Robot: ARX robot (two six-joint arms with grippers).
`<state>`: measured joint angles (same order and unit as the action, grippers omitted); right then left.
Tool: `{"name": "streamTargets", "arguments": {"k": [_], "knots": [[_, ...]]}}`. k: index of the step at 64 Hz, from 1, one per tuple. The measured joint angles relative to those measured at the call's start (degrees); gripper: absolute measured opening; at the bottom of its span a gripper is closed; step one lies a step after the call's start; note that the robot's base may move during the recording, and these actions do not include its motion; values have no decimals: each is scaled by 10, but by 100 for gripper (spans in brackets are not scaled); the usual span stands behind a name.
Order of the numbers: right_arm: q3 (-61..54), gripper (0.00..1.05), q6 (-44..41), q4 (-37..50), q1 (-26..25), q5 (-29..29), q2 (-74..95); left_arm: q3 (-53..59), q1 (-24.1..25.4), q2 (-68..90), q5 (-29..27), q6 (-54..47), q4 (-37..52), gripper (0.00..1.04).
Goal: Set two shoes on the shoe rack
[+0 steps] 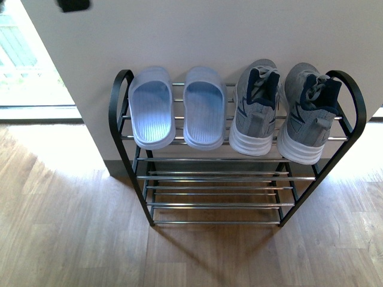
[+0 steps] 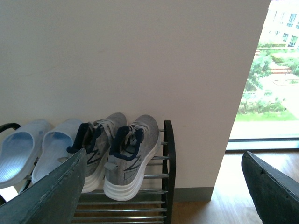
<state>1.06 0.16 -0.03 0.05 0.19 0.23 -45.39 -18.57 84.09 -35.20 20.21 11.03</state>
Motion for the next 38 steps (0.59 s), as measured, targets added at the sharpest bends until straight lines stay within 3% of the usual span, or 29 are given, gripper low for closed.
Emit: {"name": "streamTargets", "arguments": {"k": [12,24,26,33,38], "knots": [[0,96,0,0,0,0,0,112,37,-242,-47,5,-110,95],[0,96,0,0,0,0,0,152,63,-395,-47,23,-192,95],[0,96,0,0,0,0,0,158,68,-405,-24,10,-176,94],[0,96,0,0,0,-1,0,253,119,-451,213,-94,31,74],[0,96,0,0,0,-2,0,298,135,-476,307,-153,93,58]]}}
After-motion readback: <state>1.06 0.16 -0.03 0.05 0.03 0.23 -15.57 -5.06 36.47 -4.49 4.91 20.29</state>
